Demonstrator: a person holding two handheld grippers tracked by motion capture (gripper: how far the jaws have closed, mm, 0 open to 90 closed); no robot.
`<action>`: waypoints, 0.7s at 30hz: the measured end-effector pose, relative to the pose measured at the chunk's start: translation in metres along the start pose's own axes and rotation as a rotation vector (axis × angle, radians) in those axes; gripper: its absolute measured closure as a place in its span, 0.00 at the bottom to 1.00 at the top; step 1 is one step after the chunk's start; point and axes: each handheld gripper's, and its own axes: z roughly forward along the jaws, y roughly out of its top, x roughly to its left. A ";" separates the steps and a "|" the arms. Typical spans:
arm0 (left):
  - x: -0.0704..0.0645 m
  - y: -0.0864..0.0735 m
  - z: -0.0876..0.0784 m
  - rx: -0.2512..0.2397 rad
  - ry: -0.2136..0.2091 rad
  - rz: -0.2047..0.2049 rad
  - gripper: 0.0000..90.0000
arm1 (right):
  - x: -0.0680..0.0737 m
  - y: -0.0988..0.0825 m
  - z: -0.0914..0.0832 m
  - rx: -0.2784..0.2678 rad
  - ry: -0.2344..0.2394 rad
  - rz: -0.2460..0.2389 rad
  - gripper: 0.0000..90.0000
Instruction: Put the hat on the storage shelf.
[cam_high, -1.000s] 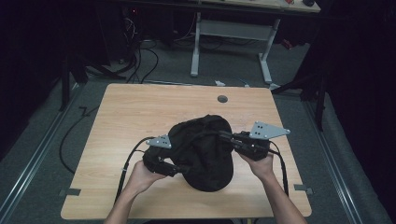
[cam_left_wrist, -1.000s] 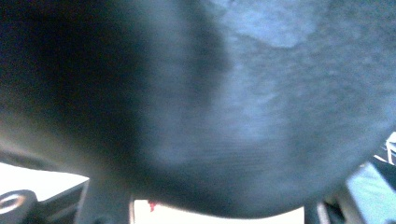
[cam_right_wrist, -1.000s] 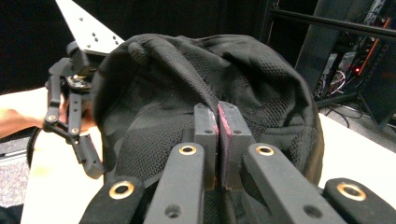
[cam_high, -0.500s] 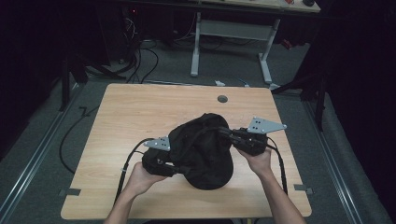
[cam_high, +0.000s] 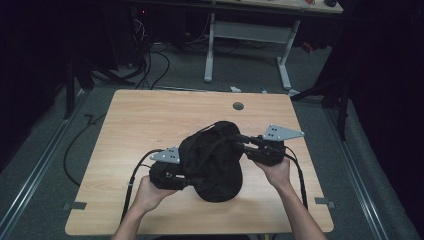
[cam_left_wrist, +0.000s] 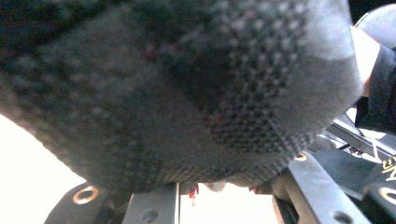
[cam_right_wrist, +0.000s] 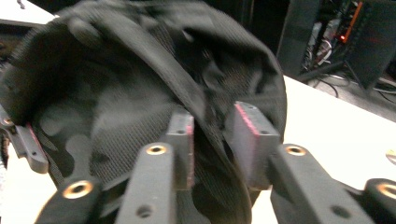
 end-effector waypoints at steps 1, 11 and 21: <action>0.000 0.001 -0.001 -0.010 0.000 -0.005 0.78 | 0.000 0.000 -0.001 0.007 -0.007 0.002 0.71; 0.001 0.006 -0.009 -0.075 0.042 -0.010 0.78 | -0.004 -0.014 -0.016 0.050 -0.084 0.064 0.57; 0.001 0.008 -0.013 -0.123 0.097 -0.018 0.78 | -0.006 -0.048 -0.017 0.125 -0.166 0.111 0.55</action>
